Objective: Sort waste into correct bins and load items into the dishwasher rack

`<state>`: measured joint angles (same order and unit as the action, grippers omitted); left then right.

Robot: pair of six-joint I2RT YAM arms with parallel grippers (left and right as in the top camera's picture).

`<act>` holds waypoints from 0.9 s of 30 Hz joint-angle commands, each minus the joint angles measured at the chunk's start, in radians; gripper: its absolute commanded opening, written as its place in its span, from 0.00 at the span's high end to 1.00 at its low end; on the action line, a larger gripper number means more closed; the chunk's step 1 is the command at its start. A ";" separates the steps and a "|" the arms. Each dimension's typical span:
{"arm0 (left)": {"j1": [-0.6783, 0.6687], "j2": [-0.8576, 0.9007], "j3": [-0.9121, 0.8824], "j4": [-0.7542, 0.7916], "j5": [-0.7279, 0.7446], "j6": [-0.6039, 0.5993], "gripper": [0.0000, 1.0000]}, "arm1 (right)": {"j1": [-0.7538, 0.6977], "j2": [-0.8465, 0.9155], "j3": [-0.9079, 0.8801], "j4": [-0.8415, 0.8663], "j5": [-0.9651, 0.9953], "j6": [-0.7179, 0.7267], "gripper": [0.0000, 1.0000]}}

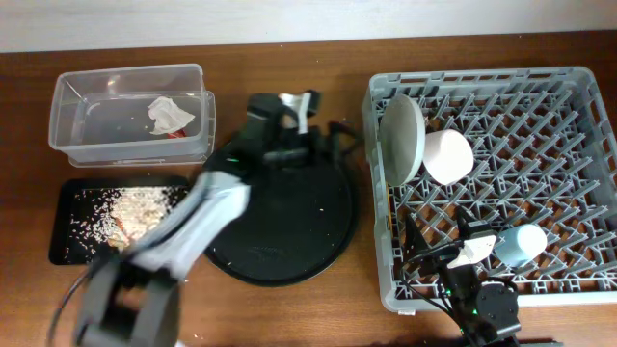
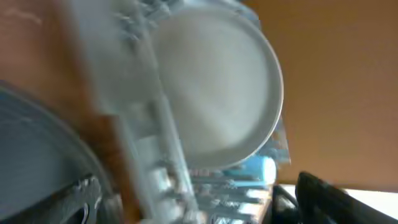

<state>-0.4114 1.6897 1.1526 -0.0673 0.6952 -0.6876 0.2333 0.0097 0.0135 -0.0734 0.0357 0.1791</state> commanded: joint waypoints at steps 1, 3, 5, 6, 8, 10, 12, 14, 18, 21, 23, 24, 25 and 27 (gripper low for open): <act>0.119 -0.305 0.037 -0.338 -0.273 0.341 0.01 | -0.005 -0.006 -0.008 -0.004 0.001 -0.007 0.02; 0.203 -0.474 0.042 -0.533 -0.417 0.401 0.01 | -0.005 -0.006 -0.008 -0.004 0.001 -0.007 0.02; 0.264 -0.663 0.041 -0.691 -0.589 0.480 0.01 | -0.005 -0.006 -0.008 -0.004 0.001 -0.007 0.02; 0.271 -0.716 0.041 -0.730 -0.661 0.485 0.01 | -0.005 -0.006 -0.008 -0.004 0.001 -0.007 0.02; 0.270 -0.777 0.041 -0.805 -0.826 0.484 0.01 | -0.005 -0.006 -0.008 -0.004 0.001 -0.007 0.02; 0.270 -0.794 0.041 -0.877 -0.887 0.484 0.01 | -0.005 -0.006 -0.008 -0.004 0.001 -0.007 0.02; 0.270 -0.789 0.041 -0.892 -0.873 0.483 0.01 | -0.005 -0.006 -0.008 -0.004 0.001 -0.007 0.02; 0.270 -0.785 0.041 -0.892 -0.846 0.476 0.01 | -0.005 -0.006 -0.008 -0.004 0.001 -0.007 0.02; 0.270 -0.779 0.041 -0.900 -0.766 0.443 0.01 | -0.005 -0.006 -0.008 -0.004 0.001 -0.007 0.02; 0.270 -0.779 0.041 -0.925 -0.770 0.443 0.01 | -0.005 -0.006 -0.008 -0.004 0.001 -0.007 0.02; 0.270 -0.781 0.041 -0.982 -0.769 0.443 0.01 | -0.005 -0.006 -0.008 -0.004 0.001 -0.007 0.02; 0.270 -0.786 0.037 -0.980 -0.770 0.443 0.01 | -0.005 -0.006 -0.008 -0.004 0.001 -0.007 0.02; 0.270 -0.801 0.014 -0.942 -0.778 0.443 0.01 | -0.005 -0.006 -0.008 -0.004 0.001 -0.007 0.02; 0.270 -0.874 -0.087 -0.788 -0.824 0.445 0.01 | -0.005 -0.006 -0.008 -0.004 0.001 -0.007 0.02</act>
<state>-0.1463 0.8944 1.1652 -0.9722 -0.0879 -0.2317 0.2333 0.0101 0.0135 -0.0738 0.0357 0.1791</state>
